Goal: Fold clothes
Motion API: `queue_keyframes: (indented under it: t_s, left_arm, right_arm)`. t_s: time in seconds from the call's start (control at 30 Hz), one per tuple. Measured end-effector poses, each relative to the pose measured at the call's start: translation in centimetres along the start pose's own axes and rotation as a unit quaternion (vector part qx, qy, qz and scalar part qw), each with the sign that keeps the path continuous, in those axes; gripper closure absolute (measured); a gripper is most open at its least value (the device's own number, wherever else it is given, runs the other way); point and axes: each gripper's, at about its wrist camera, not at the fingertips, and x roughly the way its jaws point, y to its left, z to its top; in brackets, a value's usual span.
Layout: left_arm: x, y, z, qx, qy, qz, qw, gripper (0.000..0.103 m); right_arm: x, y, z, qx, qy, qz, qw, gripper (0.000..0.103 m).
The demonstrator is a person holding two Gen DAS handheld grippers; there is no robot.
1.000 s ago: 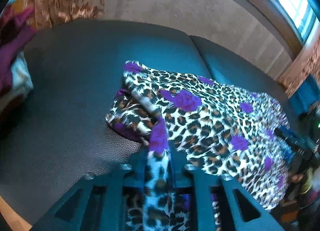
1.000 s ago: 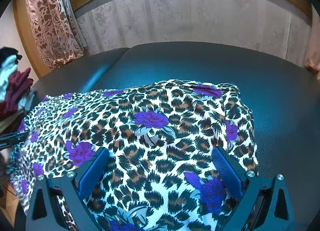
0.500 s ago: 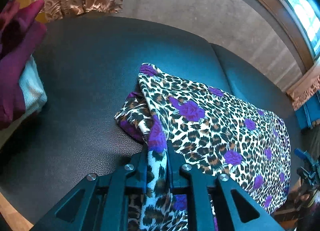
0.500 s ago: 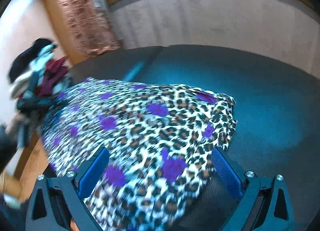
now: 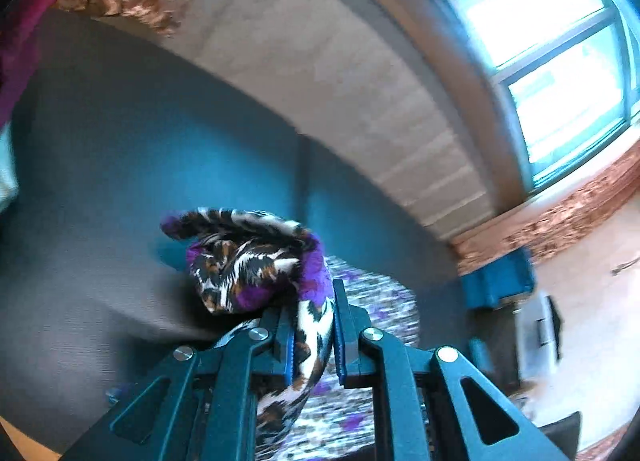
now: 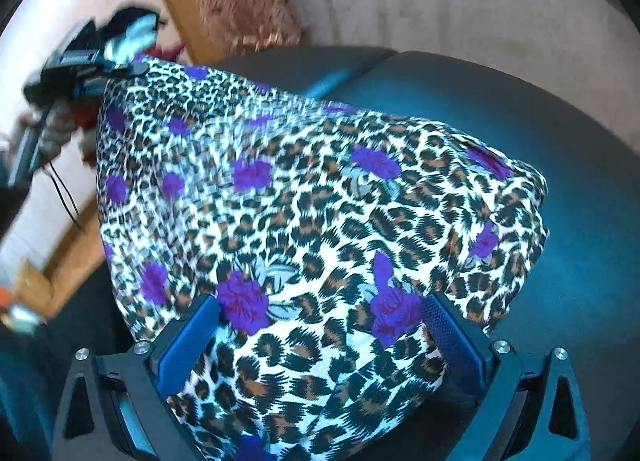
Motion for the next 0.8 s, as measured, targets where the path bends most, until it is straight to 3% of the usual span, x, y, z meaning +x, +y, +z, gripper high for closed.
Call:
queue_keyframes:
  t_s: [0.23, 0.4, 0.67, 0.8]
  left_arm:
    - [5.2, -11.4, 0.3, 0.052, 0.022, -0.074, 0.9956, 0.090]
    - [13.0, -17.6, -3.4, 0.108, 0.086, -0.065, 0.9883, 0.090]
    - [23.2, -16.8, -8.3, 0.114, 0.171, 0.001, 0.9786, 0.090]
    - [27.1, -16.4, -10.1, 0.082, 0.212, 0.002, 0.9738, 0.088]
  right_arm:
    - [-1.7, -1.3, -1.8, 0.031, -0.053, 0.036, 0.998, 0.000]
    - [-2.7, -2.0, -2.8, 0.048, -0.079, 0.057, 0.994, 0.000]
    - [-4.0, -2.7, -3.4, 0.066, -0.099, 0.086, 0.989, 0.000]
    - [-4.5, -2.7, -3.8, 0.068, -0.101, 0.088, 0.989, 0.000]
